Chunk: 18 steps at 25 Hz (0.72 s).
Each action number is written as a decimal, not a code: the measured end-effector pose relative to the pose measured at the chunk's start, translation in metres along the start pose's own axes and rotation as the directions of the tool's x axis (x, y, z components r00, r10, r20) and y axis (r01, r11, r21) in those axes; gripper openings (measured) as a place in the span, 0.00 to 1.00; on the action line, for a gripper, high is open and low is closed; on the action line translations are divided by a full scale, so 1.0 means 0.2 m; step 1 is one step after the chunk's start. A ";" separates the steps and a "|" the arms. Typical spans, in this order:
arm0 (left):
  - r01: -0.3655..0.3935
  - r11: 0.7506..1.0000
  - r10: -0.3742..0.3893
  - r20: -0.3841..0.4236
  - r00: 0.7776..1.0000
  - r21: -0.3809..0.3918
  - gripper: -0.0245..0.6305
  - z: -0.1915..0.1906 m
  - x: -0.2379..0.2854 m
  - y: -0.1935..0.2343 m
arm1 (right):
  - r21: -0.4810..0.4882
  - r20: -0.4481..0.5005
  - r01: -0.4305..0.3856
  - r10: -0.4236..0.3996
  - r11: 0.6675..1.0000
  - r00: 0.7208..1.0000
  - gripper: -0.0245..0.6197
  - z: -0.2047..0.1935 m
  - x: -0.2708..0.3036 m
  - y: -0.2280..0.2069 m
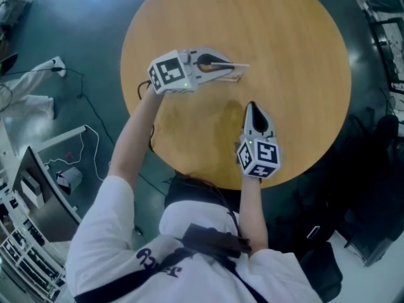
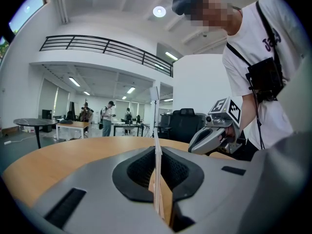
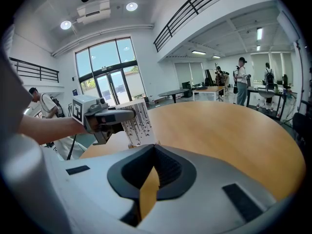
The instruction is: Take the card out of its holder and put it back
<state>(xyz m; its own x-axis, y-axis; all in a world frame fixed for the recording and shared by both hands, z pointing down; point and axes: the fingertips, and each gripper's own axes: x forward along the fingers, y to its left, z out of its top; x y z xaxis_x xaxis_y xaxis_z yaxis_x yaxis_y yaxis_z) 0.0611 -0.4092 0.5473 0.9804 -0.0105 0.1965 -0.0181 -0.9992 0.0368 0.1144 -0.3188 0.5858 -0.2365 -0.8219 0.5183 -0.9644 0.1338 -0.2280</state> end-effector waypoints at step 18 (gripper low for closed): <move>-0.006 0.997 0.006 -0.001 1.000 -0.076 0.08 -0.23 0.08 0.03 | 0.002 -0.035 0.027 -0.027 1.000 0.999 0.05 -0.07 -0.01 -0.08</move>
<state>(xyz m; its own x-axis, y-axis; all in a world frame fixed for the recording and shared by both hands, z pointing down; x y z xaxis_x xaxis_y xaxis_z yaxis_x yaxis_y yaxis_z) 0.0686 -0.4133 0.5950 0.9802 -0.0166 0.1972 -0.0390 -0.9932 0.1101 0.1292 -0.3128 0.5997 -0.2140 -0.8053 0.5529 -0.9704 0.1102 -0.2150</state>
